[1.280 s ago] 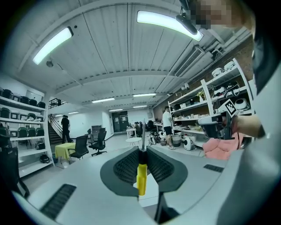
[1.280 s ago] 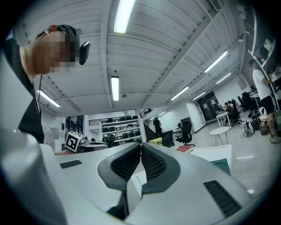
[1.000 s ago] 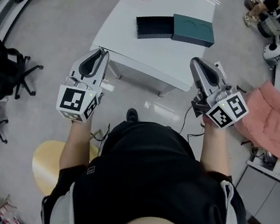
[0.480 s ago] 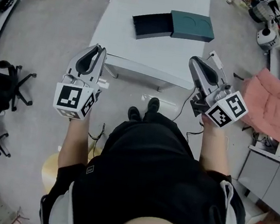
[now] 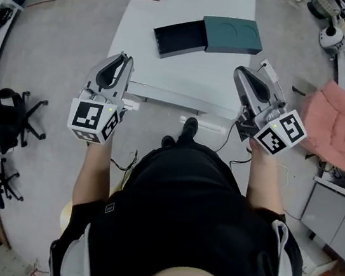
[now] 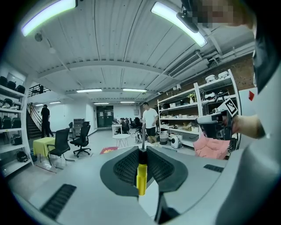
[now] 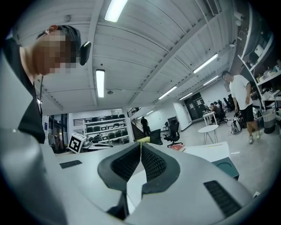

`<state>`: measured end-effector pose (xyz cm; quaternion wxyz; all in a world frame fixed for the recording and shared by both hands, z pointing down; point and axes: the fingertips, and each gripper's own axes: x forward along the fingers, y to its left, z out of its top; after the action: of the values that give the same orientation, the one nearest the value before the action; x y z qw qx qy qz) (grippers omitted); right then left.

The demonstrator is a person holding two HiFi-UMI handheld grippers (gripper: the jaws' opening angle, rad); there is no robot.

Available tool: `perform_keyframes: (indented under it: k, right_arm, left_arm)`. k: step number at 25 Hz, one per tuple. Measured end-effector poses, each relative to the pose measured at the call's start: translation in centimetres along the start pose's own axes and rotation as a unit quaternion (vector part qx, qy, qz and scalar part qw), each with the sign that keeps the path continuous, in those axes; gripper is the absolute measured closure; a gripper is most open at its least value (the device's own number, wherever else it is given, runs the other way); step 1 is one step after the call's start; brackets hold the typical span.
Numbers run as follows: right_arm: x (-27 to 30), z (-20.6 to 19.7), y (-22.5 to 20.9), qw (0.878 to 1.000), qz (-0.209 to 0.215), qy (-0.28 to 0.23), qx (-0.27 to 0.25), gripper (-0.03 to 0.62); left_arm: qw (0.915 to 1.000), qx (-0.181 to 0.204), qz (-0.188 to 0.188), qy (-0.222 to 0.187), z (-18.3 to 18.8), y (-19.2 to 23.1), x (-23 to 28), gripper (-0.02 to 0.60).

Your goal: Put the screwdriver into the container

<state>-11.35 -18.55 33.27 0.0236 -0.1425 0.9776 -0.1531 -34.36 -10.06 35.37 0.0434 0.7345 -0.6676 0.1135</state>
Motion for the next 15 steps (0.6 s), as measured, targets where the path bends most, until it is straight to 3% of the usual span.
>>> perform_keyframes:
  k: [8,15]
  right_arm:
    - [0.7,1.5,-6.3,1.0,0.004,-0.019,0.016,0.562]
    - [0.2,2.0,-10.0,0.999,0.002,-0.025,0.024,0.562]
  left_arm:
    - [0.9997,0.018,0.009,0.014,2.0,0.6,6.2,0.517]
    - [0.9993,0.018,-0.007,0.032,2.2,-0.3,10.6,0.517]
